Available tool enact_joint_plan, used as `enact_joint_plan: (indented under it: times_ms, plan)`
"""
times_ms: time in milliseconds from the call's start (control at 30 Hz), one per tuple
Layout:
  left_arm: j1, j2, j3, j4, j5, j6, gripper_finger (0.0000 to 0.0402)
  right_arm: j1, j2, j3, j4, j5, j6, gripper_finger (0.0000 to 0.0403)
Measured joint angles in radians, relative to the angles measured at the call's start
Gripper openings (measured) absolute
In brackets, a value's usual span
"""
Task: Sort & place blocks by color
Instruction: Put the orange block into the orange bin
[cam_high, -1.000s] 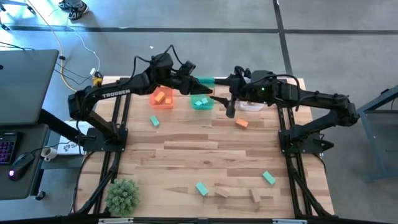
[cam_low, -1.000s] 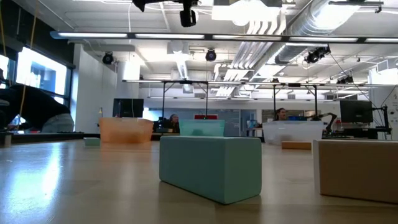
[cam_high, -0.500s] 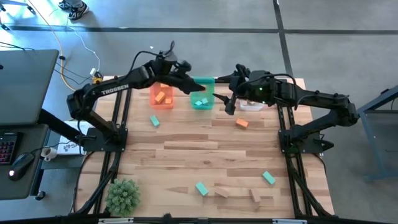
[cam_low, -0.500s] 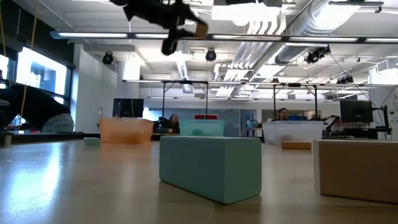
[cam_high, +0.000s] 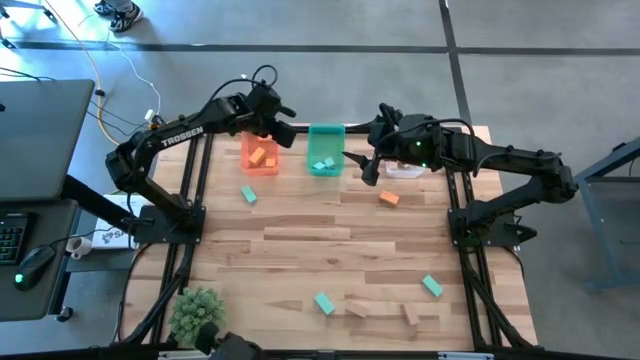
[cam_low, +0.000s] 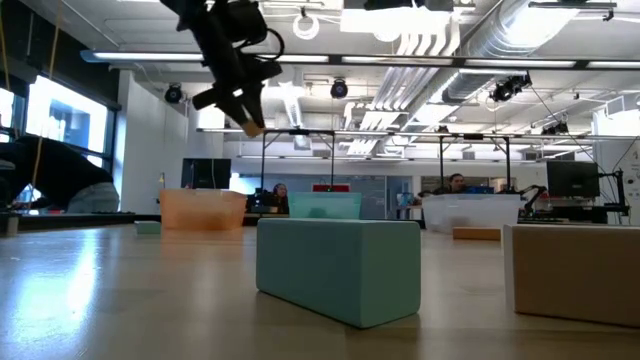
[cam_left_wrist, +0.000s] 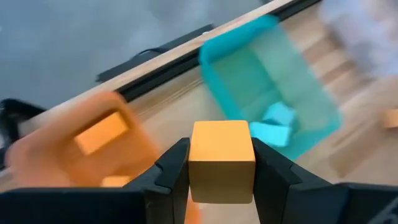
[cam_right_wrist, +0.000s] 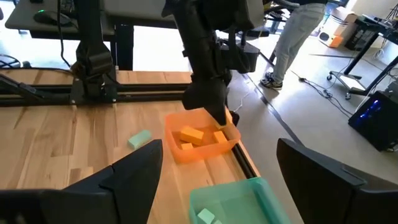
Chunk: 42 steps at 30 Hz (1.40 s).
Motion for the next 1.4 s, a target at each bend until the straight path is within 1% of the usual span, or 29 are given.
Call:
enact_joint_plan:
  times_ms: [267,433,633,700,800,1000,1267,1400]
  plan:
    - [0.029,0.026,0.0,-0.051,-0.101,-0.009,0.0108,0.0,0.0,0.0,-0.018,-0.001,0.023,0.0302]
    - [0.031,0.089,0.0,-0.096,-0.15,-0.025,0.0108,0.0,0.0,0.0,-0.046,-0.001,0.023,0.0302]
    - [0.031,0.181,0.0,-0.11,-0.151,-0.077,0.0108,0.0,0.0,0.0,-0.048,-0.001,0.023,0.0302]
    - [0.033,0.21,0.0,-0.112,-0.136,-0.089,0.0108,0.0,0.0,0.0,-0.055,-0.001,0.023,0.0302]
    - [0.036,0.251,0.0,-0.113,-0.115,-0.094,0.0108,0.0,0.0,0.0,-0.07,-0.001,0.023,0.0302]
    - [0.037,0.321,0.0,-0.134,-0.119,-0.106,0.0108,0.0,0.0,0.0,-0.101,-0.001,0.023,0.0302]
    - [0.036,0.334,0.0,-0.158,-0.149,-0.128,0.0111,0.0,0.0,0.0,-0.122,-0.004,0.019,0.0302]
    - [0.041,0.334,0.0,-0.165,-0.149,-0.121,0.0131,0.0,0.0,0.0,-0.131,-0.005,0.018,0.0302]
